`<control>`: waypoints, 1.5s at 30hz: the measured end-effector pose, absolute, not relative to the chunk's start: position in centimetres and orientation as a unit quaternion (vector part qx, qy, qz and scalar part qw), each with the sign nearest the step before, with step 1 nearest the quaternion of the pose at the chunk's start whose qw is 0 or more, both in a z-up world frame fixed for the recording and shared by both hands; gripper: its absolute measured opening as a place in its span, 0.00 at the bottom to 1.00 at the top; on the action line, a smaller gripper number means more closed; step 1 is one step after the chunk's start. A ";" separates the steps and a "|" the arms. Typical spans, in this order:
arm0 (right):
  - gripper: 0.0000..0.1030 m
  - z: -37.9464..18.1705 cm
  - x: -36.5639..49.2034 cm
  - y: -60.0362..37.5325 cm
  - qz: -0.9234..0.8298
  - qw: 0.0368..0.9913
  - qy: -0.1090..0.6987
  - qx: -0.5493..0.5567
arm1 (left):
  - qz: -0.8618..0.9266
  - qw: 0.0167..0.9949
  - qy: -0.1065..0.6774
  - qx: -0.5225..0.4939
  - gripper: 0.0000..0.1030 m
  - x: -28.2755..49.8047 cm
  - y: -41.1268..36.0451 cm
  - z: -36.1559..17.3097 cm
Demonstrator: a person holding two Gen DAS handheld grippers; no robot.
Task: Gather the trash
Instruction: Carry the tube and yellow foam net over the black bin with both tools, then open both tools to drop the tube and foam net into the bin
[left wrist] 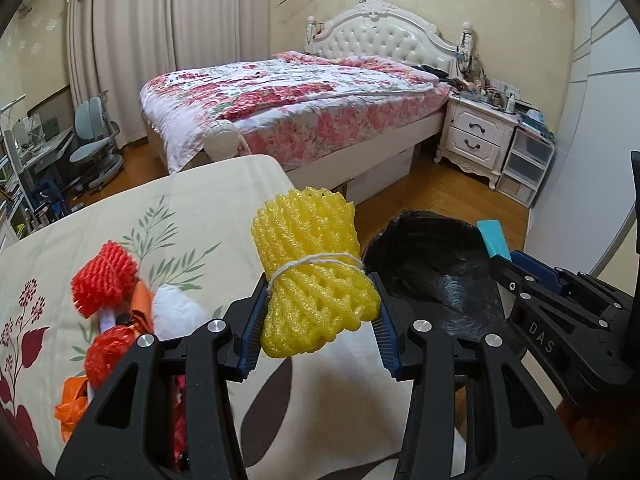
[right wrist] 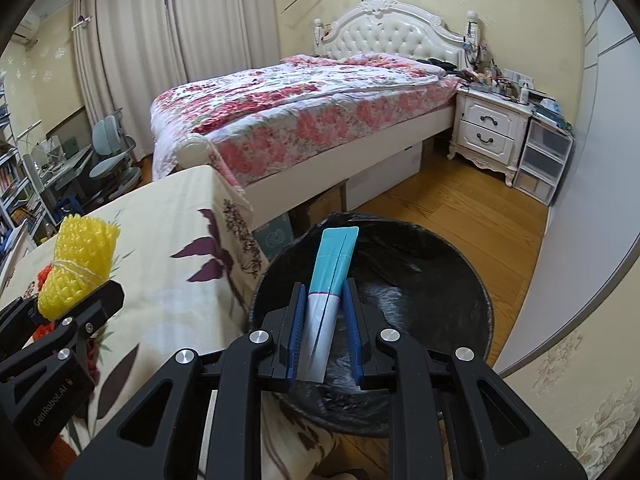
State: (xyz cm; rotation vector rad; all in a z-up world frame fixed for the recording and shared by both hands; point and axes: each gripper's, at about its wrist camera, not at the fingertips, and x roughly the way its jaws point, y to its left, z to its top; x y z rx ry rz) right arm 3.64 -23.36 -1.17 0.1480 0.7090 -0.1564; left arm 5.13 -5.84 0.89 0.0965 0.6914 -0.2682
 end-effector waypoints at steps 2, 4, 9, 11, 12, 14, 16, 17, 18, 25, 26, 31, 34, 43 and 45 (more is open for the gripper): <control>0.20 -1.4 3.9 -24.0 -0.082 0.932 0.347 0.072 | -0.137 0.930 0.335 0.054 0.44 5.7 -7.1 0.5; 0.20 -1.8 4.2 -24.8 -0.088 0.931 0.347 0.075 | -0.140 0.929 0.338 0.061 0.44 6.3 -8.1 -0.1; 0.20 -2.8 4.9 -26.1 -0.105 0.928 0.349 0.075 | -0.143 0.924 0.347 0.066 0.44 8.1 -10.1 -1.1; 0.20 -3.2 5.2 -26.6 -0.111 0.926 0.351 0.078 | -0.143 0.923 0.349 0.070 0.44 8.7 -10.7 -1.4; 0.20 -3.4 5.4 -26.9 -0.113 0.925 0.353 0.080 | -0.144 0.923 0.350 0.072 0.44 8.9 -11.0 -1.6; 0.20 -3.6 5.4 -27.2 -0.116 0.924 0.354 0.084 | -0.145 0.922 0.352 0.075 0.45 9.4 -11.5 -1.9; 0.20 -3.9 5.5 -27.5 -0.119 0.923 0.355 0.087 | -0.146 0.920 0.356 0.078 0.44 9.8 -12.0 -2.3; 0.20 -4.0 5.7 -27.7 -0.121 0.922 0.356 0.088 | -0.146 0.919 0.358 0.079 0.45 9.9 -12.0 -2.4; 0.20 -4.0 5.7 -27.9 -0.122 0.922 0.356 0.090 | -0.147 0.918 0.359 0.080 0.45 10.1 -12.2 -2.5; 0.20 -4.6 6.3 -29.0 -0.131 0.918 0.361 0.098 | -0.153 0.913 0.367 0.089 0.45 11.0 -13.5 -3.3; 0.20 -4.6 6.4 -29.2 -0.132 0.918 0.361 0.100 | -0.154 0.912 0.369 0.089 0.45 11.0 -13.6 -3.4; 0.20 -4.7 6.5 -29.6 -0.138 0.916 0.362 0.103 | -0.158 0.910 0.371 0.096 0.53 11.4 -14.2 -3.6; 0.22 -4.8 6.5 -29.7 -0.140 0.916 0.360 0.105 | -0.159 0.911 0.367 0.096 0.62 11.3 -14.3 -3.5; 0.45 -4.3 6.2 -29.7 -0.161 0.917 0.353 0.097 | -0.151 0.918 0.355 0.097 0.83 11.1 -14.2 -3.0; 0.52 -4.1 6.0 -29.8 -0.166 0.918 0.348 0.096 | -0.147 0.920 0.351 0.097 0.86 10.9 -14.0 -2.7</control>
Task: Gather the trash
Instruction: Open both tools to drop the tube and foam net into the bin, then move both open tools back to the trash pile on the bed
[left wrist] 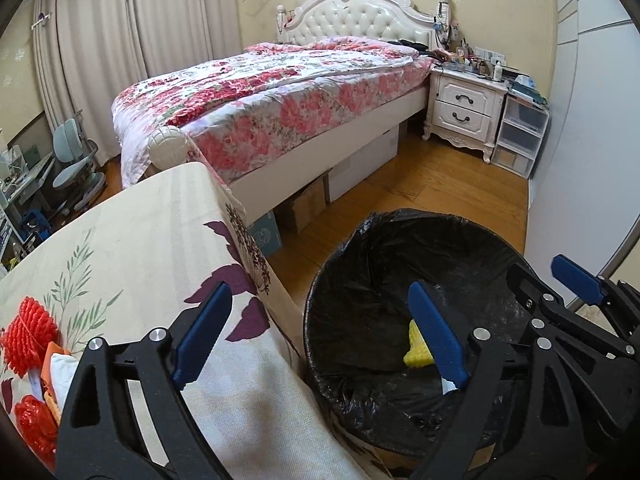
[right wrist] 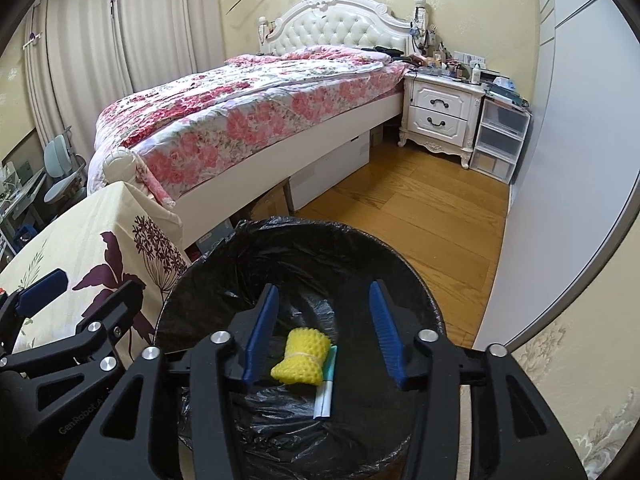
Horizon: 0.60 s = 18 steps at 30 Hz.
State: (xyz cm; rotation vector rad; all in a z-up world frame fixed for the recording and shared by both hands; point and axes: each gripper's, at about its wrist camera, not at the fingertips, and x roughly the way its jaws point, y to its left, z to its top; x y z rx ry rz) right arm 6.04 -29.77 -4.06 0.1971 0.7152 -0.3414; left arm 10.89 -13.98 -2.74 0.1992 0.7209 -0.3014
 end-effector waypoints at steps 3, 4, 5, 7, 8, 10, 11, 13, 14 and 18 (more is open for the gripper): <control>0.57 -3.7 5.6 -29.8 -0.171 0.918 0.344 0.097 | -0.142 0.921 0.349 0.097 0.86 10.5 -13.4 -2.3; 0.58 -3.6 5.5 -29.7 -0.172 0.918 0.344 0.097 | -0.140 0.922 0.348 0.097 0.87 10.3 -13.3 -2.1; 0.58 -3.4 5.3 -29.7 -0.173 0.918 0.343 0.098 | -0.139 0.922 0.348 0.096 0.87 10.1 -13.0 -1.9; 0.59 -3.1 4.8 -29.4 -0.172 0.919 0.342 0.097 | -0.137 0.922 0.349 0.092 0.87 9.5 -12.4 -1.5; 0.59 -3.0 4.6 -29.1 -0.170 0.919 0.343 0.095 | -0.135 0.923 0.349 0.092 0.87 9.1 -12.1 -1.4; 0.59 -2.8 4.1 -28.5 -0.166 0.920 0.343 0.091 | -0.133 0.923 0.351 0.090 0.87 8.5 -11.4 -1.1; 0.59 -2.6 3.8 -28.2 -0.163 0.921 0.343 0.089 | -0.133 0.922 0.352 0.088 0.87 8.2 -11.0 -0.9; 0.59 -2.5 3.2 -27.6 -0.158 0.922 0.343 0.085 | -0.128 0.923 0.353 0.089 0.87 7.3 -10.2 -0.7; 0.59 -2.4 2.9 -27.2 -0.155 0.922 0.344 0.085 | -0.127 0.923 0.351 0.089 0.87 6.8 -9.7 -0.5; 0.59 -2.3 1.6 -26.0 -0.138 0.923 0.349 0.090 | -0.118 0.925 0.352 0.086 0.87 5.0 -7.6 -0.3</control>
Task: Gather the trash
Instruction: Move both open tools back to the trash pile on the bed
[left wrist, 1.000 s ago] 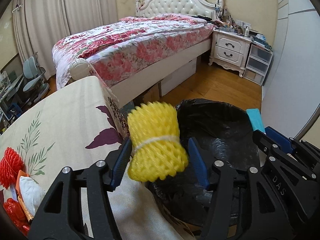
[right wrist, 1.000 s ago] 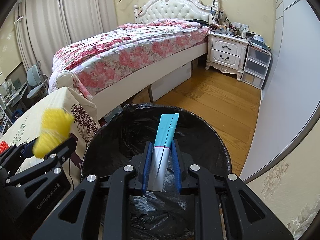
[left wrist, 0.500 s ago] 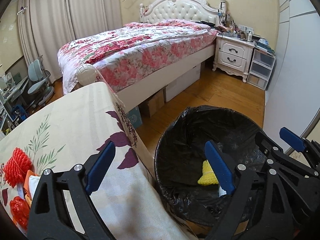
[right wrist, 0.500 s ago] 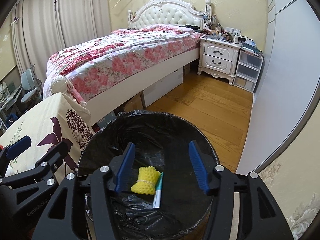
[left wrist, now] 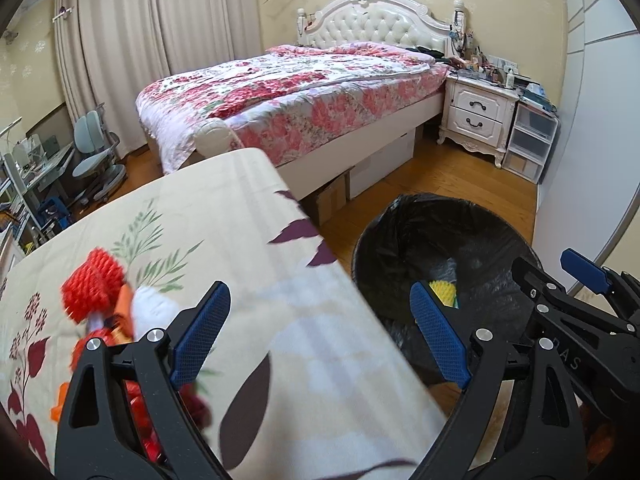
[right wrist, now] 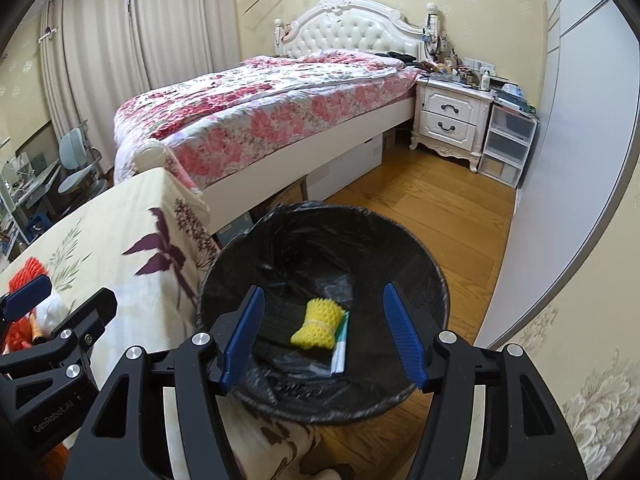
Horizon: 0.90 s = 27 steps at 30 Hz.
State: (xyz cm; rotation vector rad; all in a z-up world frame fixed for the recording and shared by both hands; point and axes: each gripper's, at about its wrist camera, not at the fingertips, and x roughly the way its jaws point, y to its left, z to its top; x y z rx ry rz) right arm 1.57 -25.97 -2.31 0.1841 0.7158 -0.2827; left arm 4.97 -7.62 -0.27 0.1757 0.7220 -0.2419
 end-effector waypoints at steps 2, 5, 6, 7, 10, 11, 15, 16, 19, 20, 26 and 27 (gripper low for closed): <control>0.59 -2.3 0.9 -25.3 -0.131 0.923 0.350 0.090 | -0.113 0.925 0.354 0.081 0.87 3.9 -6.4 -0.2; 0.59 -2.1 0.0 -24.1 -0.118 0.925 0.352 0.087 | -0.102 0.926 0.355 0.080 0.87 2.6 -4.8 -0.1; 0.59 -2.1 -0.3 -23.7 -0.113 0.925 0.352 0.086 | -0.097 0.926 0.355 0.080 0.87 2.1 -4.1 0.0; 0.59 -2.1 -0.5 -23.3 -0.109 0.926 0.352 0.084 | -0.093 0.926 0.356 0.078 0.87 1.7 -3.5 -0.1; 0.59 -2.1 -1.2 -22.1 -0.095 0.927 0.354 0.080 | -0.079 0.927 0.360 0.074 0.87 0.4 -1.7 -0.1; 0.59 -2.1 -1.4 -21.8 -0.091 0.927 0.355 0.078 | -0.074 0.927 0.361 0.072 0.87 0.1 -1.1 0.0; 0.59 -2.1 -2.1 -20.1 -0.073 0.929 0.357 0.069 | -0.055 0.927 0.365 0.063 0.87 -1.1 1.3 0.1; 0.59 -2.1 -2.4 -19.7 -0.069 0.929 0.357 0.068 | -0.049 0.928 0.364 0.061 0.87 -1.4 1.9 0.1; 0.59 -2.1 -2.8 -18.5 -0.055 0.930 0.359 0.064 | -0.034 0.929 0.365 0.055 0.87 -2.3 3.3 0.2; 0.59 -2.1 -3.0 -18.0 -0.050 0.930 0.359 0.062 | -0.030 0.929 0.366 0.054 0.87 -2.6 3.9 0.2; 0.59 -2.3 -3.4 -15.5 -0.026 0.930 0.363 0.049 | -0.001 0.929 0.368 0.041 0.87 -3.9 7.0 0.1; 0.59 -2.2 -3.6 -15.0 -0.023 0.931 0.363 0.047 | 0.003 0.928 0.369 0.039 0.87 -4.1 7.5 0.1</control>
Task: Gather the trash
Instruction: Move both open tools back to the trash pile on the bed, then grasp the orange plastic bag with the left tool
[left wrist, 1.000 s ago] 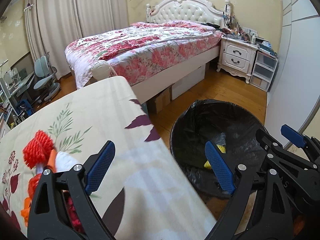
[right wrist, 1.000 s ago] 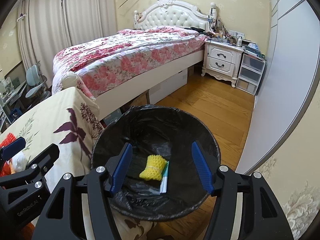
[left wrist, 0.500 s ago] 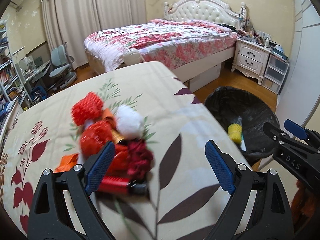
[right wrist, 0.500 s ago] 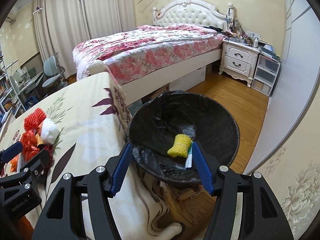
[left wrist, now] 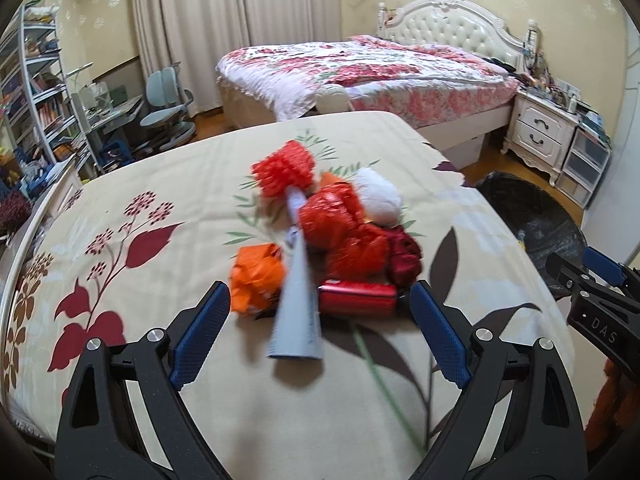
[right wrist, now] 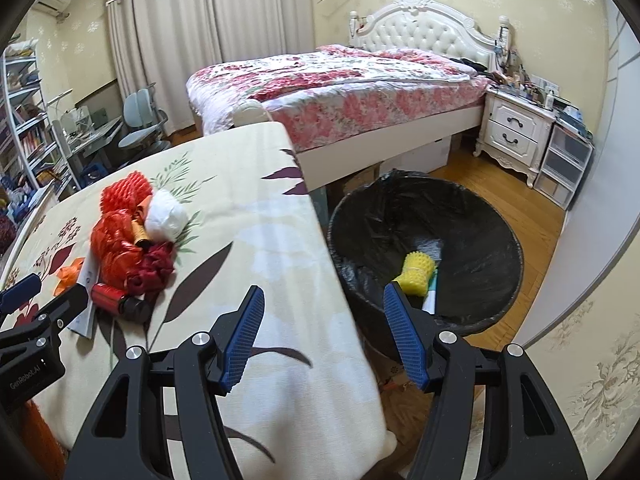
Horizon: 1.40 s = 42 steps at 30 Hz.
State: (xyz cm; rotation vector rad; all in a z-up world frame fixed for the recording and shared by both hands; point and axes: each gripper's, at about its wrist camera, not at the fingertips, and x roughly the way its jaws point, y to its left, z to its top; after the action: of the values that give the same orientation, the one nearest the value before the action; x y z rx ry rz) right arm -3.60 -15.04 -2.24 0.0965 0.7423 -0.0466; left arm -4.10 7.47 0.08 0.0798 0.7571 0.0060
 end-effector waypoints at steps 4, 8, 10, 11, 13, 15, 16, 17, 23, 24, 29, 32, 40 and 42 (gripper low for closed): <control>0.59 -2.1 -3.6 -13.8 -0.008 0.931 0.362 0.041 | 0.023 0.927 0.372 0.031 0.87 -4.3 9.7 0.0; 0.59 -1.9 -3.1 -12.5 0.007 0.931 0.362 0.037 | 0.041 0.925 0.377 0.024 0.86 -3.9 11.7 -0.3; 0.59 -1.9 -2.8 -11.9 0.012 0.932 0.362 0.034 | 0.046 0.923 0.381 0.018 0.86 -3.5 12.4 -0.5; 0.59 -1.8 -2.7 -11.6 0.014 0.932 0.362 0.032 | 0.047 0.923 0.383 0.014 0.86 -3.3 12.8 -0.5; 0.59 -1.8 -2.3 -11.1 0.018 0.932 0.361 0.029 | 0.046 0.922 0.385 0.010 0.86 -2.8 13.3 -0.7; 0.59 -1.7 -2.0 -10.8 0.021 0.932 0.361 0.028 | 0.045 0.921 0.388 0.010 0.85 -2.3 13.6 -1.0; 0.59 -1.7 -1.8 -10.6 0.023 0.932 0.362 0.027 | 0.043 0.920 0.390 0.010 0.83 -2.0 13.7 -1.1; 0.59 -1.6 -1.6 -10.5 0.024 0.932 0.362 0.026 | 0.041 0.919 0.393 0.010 0.81 -1.8 13.7 -1.3; 0.59 -1.6 -0.8 -9.6 0.030 0.931 0.364 0.022 | 0.023 0.914 0.405 -0.001 0.73 -0.6 14.1 -1.9; 0.59 -1.6 -0.7 -9.5 0.031 0.930 0.366 0.021 | 0.019 0.914 0.404 0.001 0.69 -0.4 14.1 -1.9; 0.59 -1.6 -0.3 -9.1 0.033 0.930 0.367 0.019 | -0.007 0.912 0.409 -0.007 0.56 0.1 13.7 -2.0; 0.59 -1.7 -0.2 -8.9 0.034 0.929 0.367 0.018 | -0.009 0.912 0.411 -0.007 0.56 0.3 13.4 -2.1; 0.59 -1.8 -0.5 -9.5 0.035 0.929 0.368 0.025 | -0.002 0.908 0.418 -0.013 0.57 0.9 13.0 -2.7; 0.59 -1.8 -0.5 -9.7 0.034 0.929 0.367 0.028 | -0.001 0.906 0.422 -0.019 0.57 1.1 13.1 -3.0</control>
State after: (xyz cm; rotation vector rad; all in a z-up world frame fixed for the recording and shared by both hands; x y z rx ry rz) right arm -0.52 -9.68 -1.84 0.0575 0.7524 0.0703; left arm 1.15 13.09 -2.99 -0.0398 0.8723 -0.0023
